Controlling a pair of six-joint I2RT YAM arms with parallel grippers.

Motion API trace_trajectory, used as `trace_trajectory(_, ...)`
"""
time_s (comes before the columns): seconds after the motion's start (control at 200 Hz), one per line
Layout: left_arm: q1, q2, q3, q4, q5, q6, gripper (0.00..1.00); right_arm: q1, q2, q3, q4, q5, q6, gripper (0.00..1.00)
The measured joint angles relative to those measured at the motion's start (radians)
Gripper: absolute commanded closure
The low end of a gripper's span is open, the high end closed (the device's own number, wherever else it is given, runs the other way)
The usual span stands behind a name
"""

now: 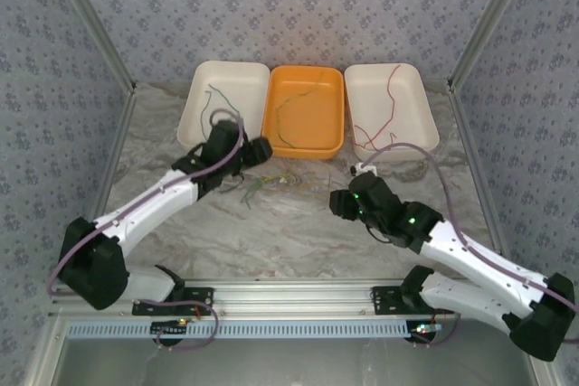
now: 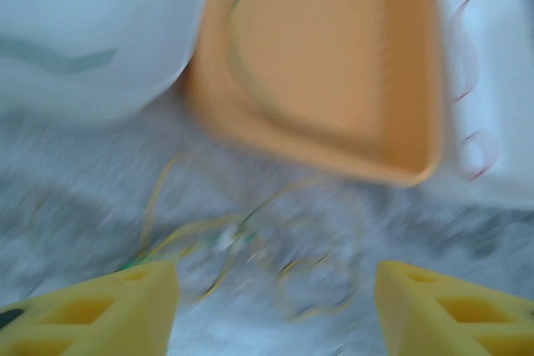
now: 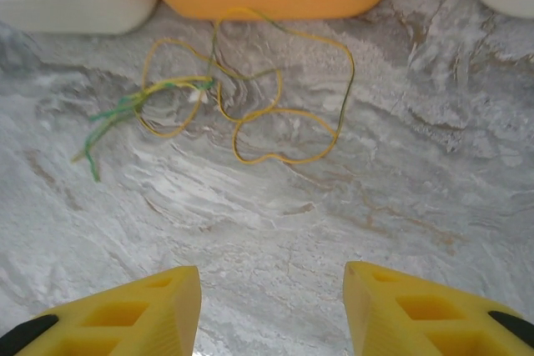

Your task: Untangle the cables

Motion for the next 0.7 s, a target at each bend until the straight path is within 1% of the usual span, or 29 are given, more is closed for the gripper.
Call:
trace_trajectory(0.125,-0.025,-0.056,-0.189,-0.042,-0.026,-0.032,0.4,0.035,0.115,0.0,0.044,0.021,0.011,0.52)
trace_trajectory(0.165,-0.025,-0.063,-0.223,-0.057,-0.034,-0.04,0.43,0.047,0.148,0.0,0.058,0.025,0.012,0.52)
trace_trajectory(0.195,-0.025,-0.064,-0.235,-0.067,-0.039,-0.044,0.48,0.055,0.167,0.0,0.064,0.029,0.015,0.52)
trace_trajectory(0.24,-0.024,-0.064,-0.24,-0.072,-0.045,-0.046,0.52,0.066,0.196,0.0,0.077,0.033,0.018,0.52)
trace_trajectory(0.27,-0.024,-0.064,-0.24,-0.066,-0.048,-0.044,0.53,0.07,0.209,0.0,0.086,0.034,0.019,0.52)
trace_trajectory(0.33,-0.024,-0.06,-0.232,-0.058,-0.05,-0.042,0.52,0.075,0.227,0.0,0.103,0.037,0.022,0.52)
trace_trajectory(0.39,-0.024,-0.042,-0.216,-0.049,-0.05,-0.05,0.46,0.075,0.237,0.001,0.12,0.038,0.026,0.52)
trace_trajectory(0.465,-0.024,-0.012,-0.201,-0.019,-0.046,-0.072,0.46,0.073,0.251,0.002,0.145,0.042,0.031,0.52)
trace_trajectory(0.565,-0.029,0.007,-0.198,0.029,-0.048,-0.119,0.48,0.055,0.285,0.008,0.183,0.04,0.032,0.51)
trace_trajectory(0.625,-0.042,0.011,-0.196,0.046,-0.054,-0.142,0.49,0.037,0.326,0.033,0.192,0.046,0.02,0.49)
trace_trajectory(0.705,-0.061,0.018,-0.183,0.061,-0.059,-0.16,0.49,0.0,0.418,0.102,0.195,0.048,-0.005,0.49)
